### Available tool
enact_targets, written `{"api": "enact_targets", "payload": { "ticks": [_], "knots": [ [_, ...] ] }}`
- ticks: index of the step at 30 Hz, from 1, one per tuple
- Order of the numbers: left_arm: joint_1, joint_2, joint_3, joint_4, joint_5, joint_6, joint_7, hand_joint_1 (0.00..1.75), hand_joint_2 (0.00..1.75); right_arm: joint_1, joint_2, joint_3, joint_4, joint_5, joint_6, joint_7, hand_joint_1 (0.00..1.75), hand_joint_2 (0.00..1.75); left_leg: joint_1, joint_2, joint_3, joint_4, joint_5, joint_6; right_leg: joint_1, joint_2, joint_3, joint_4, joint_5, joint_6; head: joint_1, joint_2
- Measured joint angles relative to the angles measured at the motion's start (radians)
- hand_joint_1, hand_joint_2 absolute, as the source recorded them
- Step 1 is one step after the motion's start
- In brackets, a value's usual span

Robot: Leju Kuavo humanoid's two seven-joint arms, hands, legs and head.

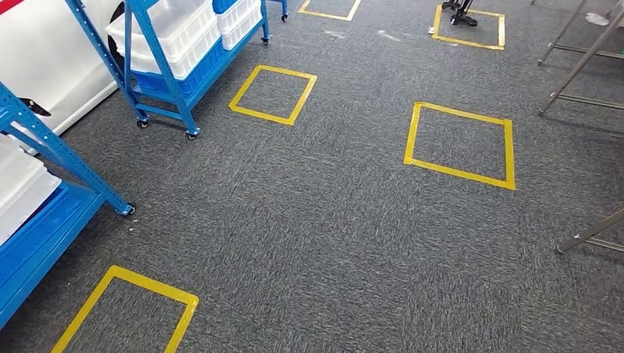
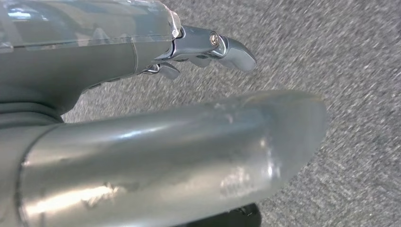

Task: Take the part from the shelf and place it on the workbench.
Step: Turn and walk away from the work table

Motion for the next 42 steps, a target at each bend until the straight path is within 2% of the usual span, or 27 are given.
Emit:
{"api": "enact_targets", "payload": {
  "ticks": [1,2,3,6,8,9,10,12,14,15,17,19,21,23,24,25,26,28,30,32,33,35,36,38,39,40,42],
  "knots": [
    [0.001,0.0,-0.001,0.0,0.0,0.0,-0.001,0.0,0.0,-0.002,0.0,0.001,0.0,0.0,0.0,0.0,0.0,0.0,0.001,-0.01,-0.003,-0.002,0.002,-0.006,0.0,-0.011,0.0,-0.001,0.002,-0.006,-0.001,0.0],
    [0.003,0.0,-0.002,0.0,0.0,0.001,-0.001,0.0,0.0,-0.004,0.0,0.002,0.0,0.001,0.0,0.001,0.0,0.0,0.002,-0.006,-0.006,0.001,0.0,-0.011,0.0,-0.024,0.003,-0.005,0.005,-0.013,0.0,0.0],
    [0.004,0.0,-0.002,0.0,0.0,0.001,-0.002,0.0,0.0,-0.004,0.0,0.003,0.0,0.001,0.0,0.001,0.0,0.0,0.002,0.014,-0.015,0.018,-0.012,-0.015,-0.001,-0.038,0.005,-0.009,0.007,-0.021,-0.003,0.0],
    [0.001,-0.001,-0.004,0.0,0.001,0.0,-0.002,0.0,0.0,0.002,0.0,0.006,0.0,0.003,0.0,0.001,0.0,0.0,0.003,0.097,-0.087,0.176,-0.101,-0.025,0.004,-0.083,0.007,-0.016,0.008,-0.039,-0.011,0.0],
    [0.0,-0.001,-0.004,0.0,0.002,-0.001,-0.002,0.0,0.0,0.004,0.0,0.007,0.0,0.005,0.0,0.001,0.0,0.0,0.008,0.113,-0.131,0.274,-0.136,-0.031,0.008,-0.114,0.008,-0.016,0.006,-0.041,-0.011,0.0],
    [0.001,0.0,-0.004,0.0,0.002,-0.002,-0.002,0.0,0.0,0.003,0.0,0.007,0.0,0.006,0.001,0.001,0.0,0.0,0.009,0.117,-0.128,0.273,-0.126,-0.032,0.009,-0.129,0.009,-0.015,0.004,-0.041,-0.011,0.0],
    [0.002,0.0,-0.004,0.0,0.003,-0.002,-0.002,0.0,0.0,0.003,0.0,0.007,0.0,0.007,0.002,0.001,0.0,0.0,0.01,0.124,-0.106,0.234,-0.099,-0.033,0.009,-0.142,0.011,-0.015,0.002,-0.039,-0.011,0.0],
    [0.003,0.0,-0.004,0.0,0.004,-0.003,-0.002,0.0,0.0,0.002,0.0,0.008,0.0,0.009,0.005,0.002,0.0,0.0,0.007,0.167,-0.033,0.097,-0.04,-0.029,0.011,-0.167,0.017,-0.012,-0.004,-0.032,-0.012,0.0],
    [0.001,-0.001,-0.004,0.0,0.005,-0.003,-0.002,0.0,0.0,0.001,0.0,0.008,0.0,0.01,0.007,0.002,0.0,0.0,0.001,0.201,0.008,0.016,-0.018,-0.017,0.016,-0.187,0.023,-0.009,-0.011,-0.022,-0.009,0.0],
    [0.001,-0.001,-0.004,0.0,0.005,-0.004,-0.001,0.0,0.0,-0.001,0.0,0.008,0.0,0.01,0.008,0.003,0.0,0.0,-0.002,0.202,0.009,0.008,-0.02,-0.01,0.018,-0.197,0.026,-0.01,-0.013,-0.016,-0.008,0.0],
    [0.003,-0.001,-0.004,0.0,0.007,-0.004,-0.001,0.0,0.0,-0.007,0.0,0.009,0.0,0.012,0.009,0.006,0.0,0.0,-0.001,0.176,0.009,0.002,-0.014,0.003,0.015,-0.205,0.033,-0.01,-0.017,-0.004,-0.007,0.0],
    [0.003,-0.001,-0.004,0.0,0.008,-0.005,0.0,0.0,0.0,-0.01,0.0,0.01,0.0,0.013,0.01,0.008,0.0,0.0,0.003,0.153,0.014,-0.008,-0.006,0.017,0.01,-0.157,0.022,0.025,-0.047,0.007,-0.004,0.0],
    [0.0,-0.001,-0.004,0.0,0.008,-0.006,0.0,0.0,0.0,-0.007,-0.001,0.01,0.0,0.014,0.011,0.009,0.0,0.0,0.004,0.13,0.013,-0.011,0.0,0.026,0.007,-0.096,-0.033,0.137,-0.109,0.011,0.0,0.0],
    [-0.001,-0.001,-0.004,0.0,0.009,-0.007,0.0,0.0,0.0,-0.005,-0.001,0.01,0.001,0.016,0.012,0.01,0.0,0.0,0.002,0.1,0.011,-0.01,0.001,0.029,0.007,-0.081,-0.094,0.25,-0.145,0.011,0.001,0.0],
    [0.0,-0.002,-0.004,0.0,0.009,-0.008,0.0,0.0,0.0,-0.004,-0.001,0.01,0.001,0.016,0.012,0.01,0.0,0.0,0.001,0.084,0.011,-0.009,0.001,0.029,0.007,-0.079,-0.106,0.262,-0.134,0.01,0.001,0.0],
    [0.001,-0.002,-0.004,0.0,0.009,-0.008,0.0,0.0,0.0,-0.003,-0.001,0.01,0.001,0.016,0.012,0.01,0.0,0.0,0.0,0.068,0.012,-0.007,0.001,0.029,0.007,-0.076,-0.1,0.237,-0.103,0.008,0.001,0.0],
    [0.001,-0.002,-0.004,0.0,0.009,-0.008,-0.001,0.0,0.0,-0.003,-0.002,0.01,0.001,0.016,0.011,0.01,0.0,0.0,0.001,0.053,0.013,-0.005,0.001,0.027,0.007,-0.066,-0.078,0.179,-0.061,0.006,0.001,0.0],
    [0.0,-0.002,-0.004,0.0,0.009,-0.012,-0.005,0.0,0.0,-0.001,-0.003,0.011,0.001,0.016,0.01,0.011,0.0,0.0,-0.001,0.026,0.01,0.001,-0.001,0.021,0.006,-0.022,-0.03,0.056,-0.001,-0.001,0.001,0.0],
    [0.002,-0.002,-0.004,0.0,0.009,-0.028,-0.028,0.0,0.0,-0.002,-0.005,0.011,0.001,0.012,0.008,0.012,0.0,0.0,0.001,0.005,0.003,0.003,0.0,0.009,0.008,0.0,-0.013,0.006,0.013,-0.007,0.0,0.0],
    [0.01,0.006,-0.004,0.0,0.004,-0.058,-0.058,0.0,0.0,-0.007,-0.004,0.008,0.001,-0.001,0.006,0.013,0.0,0.0,0.003,-0.01,-0.003,0.0,0.003,-0.004,0.008,-0.023,-0.01,-0.002,0.019,-0.017,0.001,0.0],
    [0.015,0.012,-0.005,0.0,0.001,-0.074,-0.069,0.0,0.0,-0.007,-0.003,0.006,0.001,-0.008,0.006,0.014,0.0,0.0,0.002,0.002,-0.006,0.005,-0.002,-0.009,0.006,-0.035,-0.007,-0.009,0.022,-0.024,0.0,0.0],
    [0.02,0.023,-0.008,-0.001,-0.008,-0.096,-0.075,0.0,0.0,-0.002,-0.002,0.0,0.001,-0.018,0.005,0.015,0.0,0.0,0.0,0.056,-0.034,0.068,-0.045,-0.018,0.002,-0.064,-0.001,-0.021,0.026,-0.037,-0.007,0.0],
    [0.021,0.026,-0.009,-0.001,-0.012,-0.1,-0.075,0.0,0.0,0.002,-0.003,-0.004,0.001,-0.021,0.005,0.015,0.0,0.0,0.001,0.087,-0.062,0.128,-0.079,-0.022,0.004,-0.079,0.0,-0.023,0.025,-0.041,-0.01,0.0],
    [0.023,0.033,-0.011,-0.001,-0.019,-0.098,-0.07,0.0,0.0,0.008,-0.003,-0.011,0.001,-0.023,0.007,0.015,0.0,0.0,0.007,0.111,-0.119,0.249,-0.131,-0.031,0.007,-0.112,0.0,-0.022,0.022,-0.045,-0.013,0.0],
    [0.025,0.035,-0.012,-0.001,-0.022,-0.095,-0.067,0.0,0.0,0.009,-0.003,-0.014,0.001,-0.024,0.008,0.015,0.0,0.0,0.01,0.115,-0.13,0.274,-0.133,-0.035,0.008,-0.127,0.001,-0.022,0.02,-0.044,-0.013,0.0],
    [0.027,0.037,-0.012,-0.001,-0.025,-0.093,-0.064,0.0,0.0,0.008,-0.002,-0.016,0.001,-0.024,0.009,0.015,0.0,0.0,0.013,0.121,-0.12,0.257,-0.115,-0.038,0.008,-0.141,0.003,-0.021,0.018,-0.042,-0.013,0.0],
    [0.03,0.041,-0.014,-0.001,-0.03,-0.091,-0.061,0.0,0.0,0.007,-0.002,-0.018,0.001,-0.024,0.011,0.015,0.0,0.0,0.015,0.156,-0.051,0.127,-0.051,-0.039,0.007,-0.166,0.01,-0.02,0.012,-0.035,-0.014,0.0]
  ]
}}
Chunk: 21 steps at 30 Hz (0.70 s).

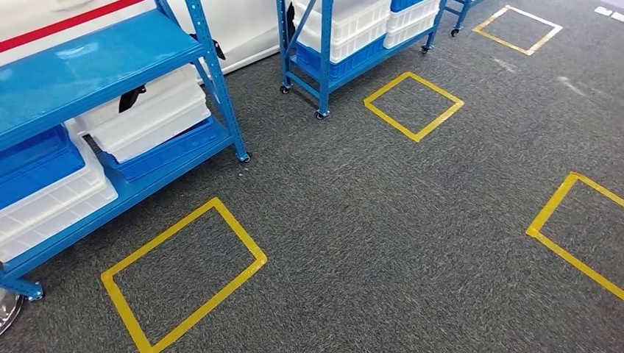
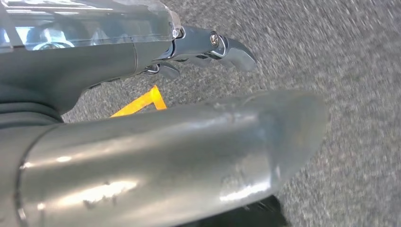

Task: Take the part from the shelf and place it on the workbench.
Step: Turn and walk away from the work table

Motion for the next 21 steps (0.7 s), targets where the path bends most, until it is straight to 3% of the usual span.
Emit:
{"api": "enact_targets", "payload": {
  "ticks": [2,3,5,6,8,10,11,12,13,14,15,16,17,18,19,21],
  "knots": [
    [-0.002,0.002,-0.003,0.0,-0.003,0.001,0.002,0.0,0.0,0.0,0.0,-0.002,0.0,-0.001,0.001,0.0,0.0,0.0,-0.003,0.04,0.058,-0.109,0.037,0.01,0.004,-0.023,0.008,0.003,-0.008,0.012,0.002,0.0],
    [-0.002,0.002,-0.005,0.0,-0.003,0.001,0.002,0.0,0.0,-0.001,0.0,-0.004,0.0,-0.001,0.001,0.0,0.0,0.0,-0.005,0.048,0.067,-0.129,0.04,0.017,0.007,-0.032,0.012,0.004,-0.011,0.018,0.004,0.0],
    [0.0,0.003,-0.006,0.0,-0.006,0.001,0.002,0.0,0.0,-0.007,0.0,-0.007,0.0,-0.001,0.001,0.0,0.0,0.0,-0.008,0.025,0.066,-0.132,0.043,0.03,0.007,-0.051,0.019,0.002,-0.014,0.03,0.007,0.0],
    [0.001,0.003,-0.007,0.0,-0.008,0.0,0.002,0.0,0.0,-0.01,0.0,-0.008,0.0,-0.002,0.001,0.0,0.0,0.0,-0.007,0.013,0.067,-0.136,0.046,0.037,0.004,-0.043,0.021,0.005,-0.02,0.035,0.008,0.0],
    [0.001,0.003,-0.01,0.0,-0.01,0.0,0.003,0.0,0.0,-0.01,0.0,-0.009,0.0,-0.002,0.001,0.0,0.0,0.0,-0.002,-0.011,0.07,-0.145,0.055,0.052,-0.003,0.01,0.002,0.059,-0.062,0.044,0.011,0.0],
    [-0.002,0.003,-0.013,0.0,-0.011,-0.001,0.003,0.0,0.0,-0.006,0.0,-0.011,0.0,-0.002,0.001,0.0,0.0,0.0,-0.002,-0.035,0.066,-0.146,0.059,0.058,-0.006,0.069,-0.06,0.188,-0.128,0.047,0.015,0.0],
    [-0.002,0.003,-0.014,0.0,-0.011,-0.003,0.005,0.0,0.0,-0.005,0.0,-0.012,0.0,-0.002,0.001,0.0,0.0,0.0,-0.003,-0.05,0.065,-0.146,0.06,0.059,-0.006,0.08,-0.092,0.249,-0.148,0.047,0.015,0.0],
    [-0.002,0.003,-0.014,0.0,-0.011,-0.005,0.008,0.0,0.0,-0.003,0.0,-0.014,0.0,-0.002,0.001,0.0,0.0,0.0,-0.005,-0.067,0.066,-0.146,0.06,0.06,-0.006,0.085,-0.114,0.283,-0.148,0.047,0.015,0.0],
    [-0.002,0.003,-0.014,0.0,-0.011,-0.007,0.01,0.0,0.0,-0.002,0.0,-0.015,0.0,-0.002,0.001,0.0,0.0,0.0,-0.006,-0.083,0.067,-0.146,0.06,0.06,-0.006,0.088,-0.119,0.279,-0.127,0.045,0.015,0.0],
    [-0.001,0.003,-0.014,0.0,-0.011,-0.009,0.013,0.0,0.0,-0.002,0.0,-0.016,0.0,-0.002,0.001,0.0,0.0,0.0,-0.007,-0.1,0.07,-0.145,0.059,0.059,-0.006,0.094,-0.106,0.237,-0.088,0.041,0.015,0.0],
    [-0.001,0.003,-0.015,0.0,-0.011,-0.01,0.014,0.0,0.0,-0.001,-0.001,-0.018,0.0,-0.002,0.001,0.0,0.0,0.0,-0.007,-0.115,0.072,-0.145,0.059,0.058,-0.005,0.111,-0.083,0.171,-0.043,0.036,0.015,0.0],
    [-0.001,0.003,-0.015,0.0,-0.011,-0.012,0.014,0.0,0.0,0.001,-0.002,-0.018,0.0,-0.002,0.001,0.0,0.0,0.0,-0.008,-0.129,0.072,-0.144,0.058,0.056,-0.006,0.143,-0.059,0.104,-0.008,0.03,0.015,0.0],
    [-0.002,0.003,-0.015,0.0,-0.011,-0.014,0.014,0.0,0.0,0.002,-0.004,-0.019,0.0,-0.002,0.001,0.0,0.0,0.0,-0.008,-0.142,0.07,-0.142,0.057,0.052,-0.006,0.169,-0.041,0.052,0.015,0.027,0.015,0.0],
    [-0.003,0.003,-0.016,0.0,-0.011,-0.015,0.014,0.0,0.0,0.001,-0.005,-0.019,0.0,-0.002,0.001,0.0,0.0,0.0,-0.008,-0.154,0.067,-0.141,0.057,0.047,-0.006,0.189,-0.031,0.022,0.024,0.025,0.015,0.0],
    [-0.003,0.002,-0.016,0.0,-0.011,-0.017,0.014,0.0,0.0,-0.001,-0.006,-0.019,0.0,-0.002,0.001,0.0,0.0,0.0,-0.006,-0.166,0.063,-0.141,0.057,0.039,-0.005,0.195,-0.028,0.012,0.023,0.024,0.014,0.0],
    [-0.001,0.004,-0.016,0.0,-0.011,-0.017,0.014,0.0,0.0,-0.006,-0.006,-0.019,0.0,-0.002,0.002,0.0,0.0,0.0,-0.003,-0.179,0.056,-0.14,0.057,0.026,-0.006,0.166,-0.022,0.003,0.024,0.02,0.015,0.0]
  ]
}}
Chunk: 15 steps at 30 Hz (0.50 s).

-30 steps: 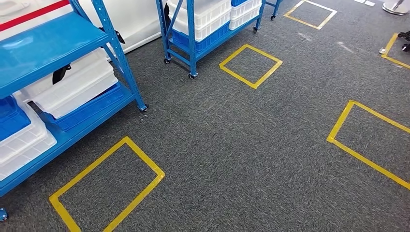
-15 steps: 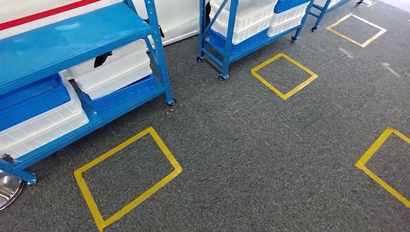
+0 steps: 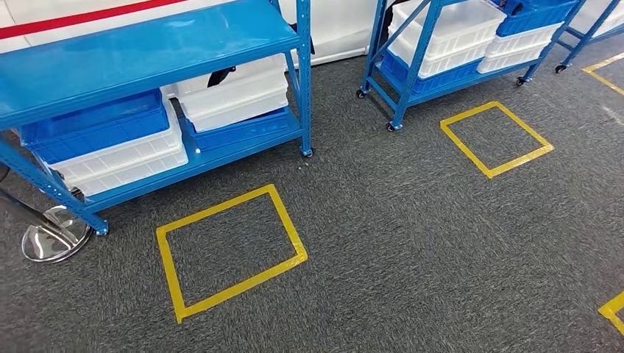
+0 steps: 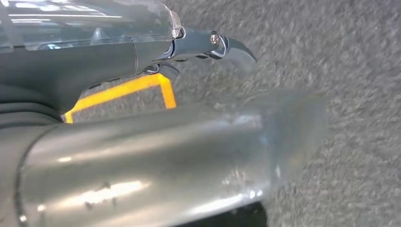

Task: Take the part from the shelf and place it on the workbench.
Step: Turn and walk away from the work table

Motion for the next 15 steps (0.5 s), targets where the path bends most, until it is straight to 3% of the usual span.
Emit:
{"api": "enact_targets", "payload": {
  "ticks": [2,4,6,7,9,10,12,13,15],
  "knots": [
    [0.001,0.002,0.0,0.0,0.0,-0.001,0.0,0.0,0.0,0.002,0.001,0.0,0.0,0.0,0.0,0.0,0.0,0.0,-0.003,0.049,-0.022,0.044,-0.03,-0.008,-0.004,-0.033,0.009,-0.013,0.003,-0.009,-0.004,0.0],
    [-0.003,0.002,-0.001,0.0,0.0,-0.001,0.0,0.0,0.0,0.008,0.001,0.0,0.0,0.0,0.0,0.0,0.0,0.0,-0.003,0.117,-0.078,0.161,-0.096,-0.013,-0.002,-0.067,0.013,-0.017,0.002,-0.017,-0.009,0.0],
    [-0.003,0.002,-0.001,0.0,0.0,-0.003,0.0,0.0,0.0,0.01,0.001,0.0,0.0,0.0,0.0,0.0,0.0,0.0,0.0,0.139,-0.13,0.268,-0.135,-0.02,0.0,-0.103,0.014,-0.015,-0.003,-0.018,-0.012,0.0],
    [-0.002,0.002,-0.001,0.0,0.0,-0.004,0.0,0.0,0.0,0.009,0.001,-0.001,0.0,0.0,0.0,0.0,0.0,0.0,0.0,0.143,-0.132,0.277,-0.128,-0.022,0.001,-0.119,0.015,-0.014,-0.005,-0.017,-0.012,0.0],
    [0.0,0.004,-0.001,0.0,0.001,-0.006,0.0,0.0,0.0,0.007,0.001,-0.001,0.0,0.0,0.0,0.0,0.0,0.0,0.001,0.16,-0.079,0.182,-0.067,-0.022,0.0,-0.148,0.021,-0.011,-0.012,-0.012,-0.012,0.0],
    [0.0,0.005,-0.001,0.0,0.001,-0.006,0.0,0.0,0.0,0.006,0.001,-0.002,0.0,0.0,0.0,0.0,0.0,0.0,-0.001,0.184,-0.041,0.111,-0.04,-0.02,0.002,-0.16,0.026,-0.009,-0.016,-0.008,-0.012,0.0],
    [-0.003,0.006,-0.001,0.0,0.001,-0.006,0.0,0.0,0.0,0.006,0.001,-0.003,0.0,0.0,0.0,0.0,0.0,0.0,-0.007,0.216,0.007,0.02,-0.011,-0.007,0.007,-0.181,0.033,-0.005,-0.024,0.003,-0.011,0.0],
    [-0.003,0.006,-0.001,0.0,0.0,-0.006,0.0,0.0,0.0,0.004,0.001,-0.004,0.0,0.0,0.0,0.0,0.0,0.0,-0.01,0.219,0.01,0.009,-0.011,0.0,0.01,-0.19,0.035,-0.005,-0.026,0.009,-0.009,0.0],
    [0.0,0.007,-0.001,0.0,0.0,-0.006,0.001,0.0,0.0,-0.001,0.001,-0.006,0.0,0.0,-0.001,0.0,0.0,0.0,-0.01,0.197,0.008,0.006,-0.007,0.015,0.008,-0.199,0.04,-0.004,-0.03,0.02,-0.007,0.0]
  ]
}}
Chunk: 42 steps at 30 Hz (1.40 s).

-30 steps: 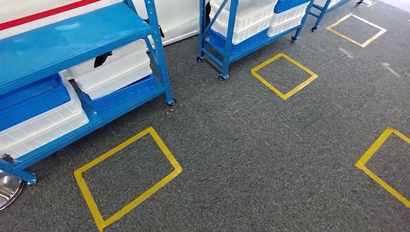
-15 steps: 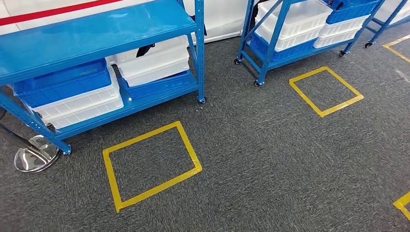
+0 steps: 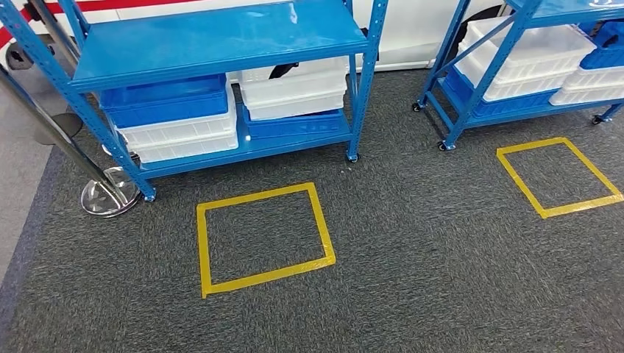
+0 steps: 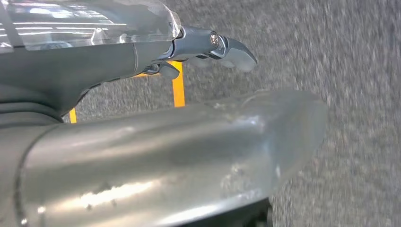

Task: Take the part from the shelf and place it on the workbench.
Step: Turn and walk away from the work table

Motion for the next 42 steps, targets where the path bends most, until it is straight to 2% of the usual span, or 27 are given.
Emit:
{"api": "enact_targets", "payload": {
  "ticks": [1,2,4,5,6,7,8,10,12,14,17,19,21,22,23,24,25,27,28,32,34,36,37,38,39,41,42],
  "knots": [
    [0.001,0.001,0.0,0.0,0.0,-0.001,0.0,0.0,0.0,-0.002,0.0,0.0,0.0,0.0,-0.001,0.0,0.0,0.0,0.001,-0.008,0.001,-0.003,0.003,0.006,-0.003,0.017,-0.001,0.007,-0.009,0.006,0.001,0.0],
    [0.001,0.001,0.0,0.0,0.001,-0.003,-0.001,0.0,0.0,-0.002,-0.001,-0.002,0.0,-0.004,-0.005,-0.001,0.0,0.0,0.003,-0.016,0.002,-0.007,0.006,0.013,-0.006,0.044,-0.01,0.031,-0.027,0.01,0.002,0.0],
    [0.0,0.003,0.0,0.0,0.002,-0.014,-0.004,0.0,0.0,0.001,-0.001,-0.01,0.0,-0.014,-0.017,-0.004,0.0,0.0,0.003,-0.028,0.002,-0.009,0.009,0.022,-0.01,0.103,-0.062,0.138,-0.09,0.015,0.006,0.0],
    [0.001,0.005,0.0,0.0,0.003,-0.023,-0.006,0.0,0.0,0.003,-0.001,-0.015,0.0,-0.02,-0.022,-0.006,0.0,0.0,0.002,-0.035,0.0,-0.009,0.009,0.025,-0.01,0.115,-0.098,0.209,-0.12,0.015,0.007,0.0],
    [0.002,0.008,0.0,0.0,0.003,-0.032,-0.008,0.0,0.0,0.004,-0.001,-0.019,0.0,-0.022,-0.027,-0.007,0.0,0.0,0.0,-0.043,0.0,-0.008,0.009,0.026,-0.01,0.118,-0.128,0.264,-0.135,0.015,0.008,0.0],
    [0.005,0.012,0.0,0.0,0.002,-0.04,-0.009,0.0,0.0,0.006,-0.001,-0.023,0.0,-0.024,-0.03,-0.008,0.0,0.0,-0.002,-0.05,0.001,-0.007,0.008,0.027,-0.009,0.119,-0.145,0.289,-0.13,0.013,0.008,0.0],
    [0.008,0.015,0.0,0.0,0.002,-0.046,-0.01,0.0,0.0,0.007,-0.001,-0.025,0.0,-0.024,-0.033,-0.009,0.0,0.0,-0.004,-0.056,0.003,-0.007,0.007,0.026,-0.009,0.12,-0.142,0.27,-0.103,0.009,0.008,0.0],
    [0.013,0.022,0.0,0.0,0.002,-0.054,-0.011,0.0,0.0,0.009,-0.002,-0.029,0.0,-0.027,-0.035,-0.013,0.0,0.0,-0.005,-0.067,0.009,-0.006,0.002,0.024,-0.004,0.124,-0.092,0.145,-0.023,-0.004,0.008,0.0],
    [0.015,0.029,0.0,0.0,0.0,-0.064,-0.013,0.0,0.0,0.009,-0.003,-0.034,0.0,-0.032,-0.035,-0.019,0.0,0.0,-0.008,-0.073,0.011,-0.003,-0.005,0.017,0.002,0.129,-0.047,0.036,0.019,-0.016,0.008,0.0],
    [0.018,0.035,0.0,-0.001,-0.003,-0.075,-0.015,0.0,0.0,0.008,-0.004,-0.041,0.0,-0.035,-0.034,-0.025,0.0,0.0,-0.009,-0.075,0.012,-0.003,-0.009,0.005,0.007,0.129,-0.037,0.011,0.017,-0.022,0.007,0.0],
    [0.023,0.045,0.0,-0.003,-0.01,-0.081,-0.016,0.0,0.0,0.009,0.0,-0.047,0.0,-0.038,-0.03,-0.027,0.0,0.0,-0.008,-0.069,0.007,0.021,-0.028,-0.012,0.0,0.124,-0.025,0.001,0.018,-0.035,0.006,0.0],
    [0.025,0.049,0.0,-0.004,-0.012,-0.082,-0.016,0.0,0.0,0.011,0.003,-0.051,0.0,-0.039,-0.03,-0.028,0.0,0.0,-0.003,-0.061,-0.039,0.121,-0.08,-0.024,-0.003,0.118,-0.016,-0.003,0.015,-0.045,0.001,0.0],
    [0.027,0.051,0.0,-0.004,-0.015,-0.083,-0.015,0.0,0.0,0.013,0.004,-0.056,0.0,-0.039,-0.028,-0.028,0.0,0.0,0.003,-0.057,-0.111,0.255,-0.13,-0.034,-0.002,0.114,-0.008,-0.003,0.007,-0.048,-0.001,0.0],
    [0.029,0.052,0.0,-0.004,-0.017,-0.083,-0.015,0.0,0.0,0.013,0.005,-0.058,0.0,-0.039,-0.026,-0.028,0.0,0.0,0.005,-0.056,-0.133,0.289,-0.13,-0.038,-0.002,0.113,-0.003,-0.003,0.002,-0.047,-0.001,0.0],
    [0.031,0.053,0.0,-0.004,-0.018,-0.082,-0.014,0.0,0.0,0.013,0.005,-0.061,0.0,-0.039,-0.024,-0.027,0.0,0.0,0.008,-0.055,-0.136,0.283,-0.109,-0.04,-0.002,0.113,0.005,-0.002,-0.003,-0.045,-0.001,0.0],
    [0.033,0.054,0.0,-0.004,-0.02,-0.082,-0.013,0.0,0.0,0.013,0.007,-0.064,0.0,-0.039,-0.021,-0.027,0.0,0.0,0.01,-0.054,-0.119,0.237,-0.071,-0.041,-0.003,0.113,0.014,-0.002,-0.01,-0.042,-0.001,0.0],
    [0.034,0.055,0.0,-0.004,-0.021,-0.081,-0.013,0.0,0.0,0.014,0.008,-0.065,0.0,-0.039,-0.019,-0.027,0.0,0.0,0.011,-0.05,-0.089,0.166,-0.027,-0.04,-0.004,0.112,0.024,-0.002,-0.018,-0.038,-0.001,0.0],
    [0.034,0.058,0.0,-0.005,-0.022,-0.081,-0.012,0.0,0.0,0.014,0.011,-0.068,0.0,-0.039,-0.017,-0.027,0.0,0.0,0.007,-0.044,-0.037,0.052,0.015,-0.029,-0.001,0.11,0.037,-0.001,-0.032,-0.026,-0.003,0.0],
    [0.033,0.058,0.0,-0.005,-0.023,-0.082,-0.011,0.0,0.0,0.014,0.012,-0.068,0.0,-0.039,-0.017,-0.027,0.0,0.0,0.005,-0.041,-0.025,0.026,0.016,-0.022,0.0,0.109,0.041,-0.001,-0.036,-0.02,-0.003,0.0],
    [0.035,0.059,0.0,-0.005,-0.025,-0.084,-0.011,0.0,0.0,0.01,0.013,-0.07,0.0,-0.039,-0.017,-0.026,0.0,0.0,0.005,-0.048,-0.004,0.009,-0.001,0.012,-0.002,0.11,0.041,0.034,-0.044,0.002,0.002,0.0],
    [0.035,0.06,0.0,-0.005,-0.026,-0.084,-0.011,0.0,0.0,0.009,0.013,-0.072,0.0,-0.039,-0.017,-0.026,0.0,0.0,0.006,-0.05,0.01,0.002,-0.007,0.024,-0.004,0.115,-0.01,0.124,-0.082,0.008,0.007,0.0],
    [0.034,0.06,0.0,-0.005,-0.029,-0.085,-0.011,0.0,0.0,0.01,0.014,-0.075,0.0,-0.039,-0.016,-0.026,0.0,0.0,0.003,-0.052,0.017,0.003,-0.016,0.03,-0.004,0.117,-0.097,0.245,-0.127,0.011,0.01,0.0],
    [0.035,0.06,0.0,-0.005,-0.03,-0.085,-0.011,0.0,0.0,0.01,0.014,-0.076,0.0,-0.039,-0.016,-0.026,0.0,0.0,0.001,-0.054,0.022,0.003,-0.021,0.031,-0.004,0.118,-0.131,0.281,-0.131,0.011,0.01,0.0],
    [0.036,0.061,0.0,-0.005,-0.031,-0.086,-0.011,0.0,0.0,0.012,0.014,-0.076,0.0,-0.039,-0.016,-0.026,0.0,0.0,-0.001,-0.055,0.03,0.003,-0.028,0.031,-0.003,0.118,-0.15,0.286,-0.115,0.01,0.011,0.0],
    [0.037,0.061,0.0,-0.005,-0.031,-0.086,-0.011,0.0,0.0,0.014,0.014,-0.076,0.0,-0.039,-0.016,-0.026,0.0,0.0,-0.003,-0.057,0.04,0.003,-0.035,0.029,-0.002,0.118,-0.149,0.253,-0.078,0.006,0.011,0.0],
    [0.039,0.06,0.0,-0.005,-0.032,-0.086,-0.011,0.0,0.0,0.017,0.014,-0.077,0.0,-0.04,-0.016,-0.026,0.0,0.0,-0.004,-0.059,0.062,0.002,-0.051,0.025,0.003,0.119,-0.114,0.131,0.016,-0.008,0.01,0.0],
    [0.038,0.06,0.0,-0.005,-0.033,-0.086,-0.011,0.0,0.0,0.018,0.014,-0.079,0.0,-0.041,-0.016,-0.026,0.0,0.0,-0.005,-0.059,0.071,0.001,-0.058,0.021,0.008,0.12,-0.099,0.078,0.035,-0.016,0.009,0.0]
  ]
}}
